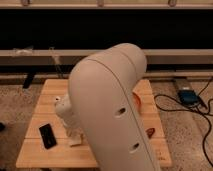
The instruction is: Wipe the white sponge on the table
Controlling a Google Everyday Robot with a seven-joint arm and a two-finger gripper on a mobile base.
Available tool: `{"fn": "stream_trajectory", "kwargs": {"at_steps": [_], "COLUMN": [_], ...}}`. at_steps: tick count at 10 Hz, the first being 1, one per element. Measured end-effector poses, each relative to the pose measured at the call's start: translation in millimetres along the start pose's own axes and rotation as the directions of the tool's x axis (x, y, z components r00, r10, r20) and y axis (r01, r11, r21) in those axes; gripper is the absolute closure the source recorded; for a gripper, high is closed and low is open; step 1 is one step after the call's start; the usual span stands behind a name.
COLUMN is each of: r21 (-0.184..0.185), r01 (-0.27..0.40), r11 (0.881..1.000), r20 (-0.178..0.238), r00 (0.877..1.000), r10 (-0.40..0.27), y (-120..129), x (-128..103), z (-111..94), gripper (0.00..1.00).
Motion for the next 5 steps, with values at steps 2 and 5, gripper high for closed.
{"fn": "stream_trajectory", "kwargs": {"at_steps": [2, 5], "r21": [0.015, 0.043], "r01": [-0.024, -0.112], "r11": [1.0, 0.993], "r20": [-0.017, -0.017], "r00": [1.0, 0.993], "r10": [0.025, 0.113], "y": [-16.6, -79.6], "x": [19.3, 32.1], "z": [-1.6, -10.3], "gripper": [1.0, 1.0]}}
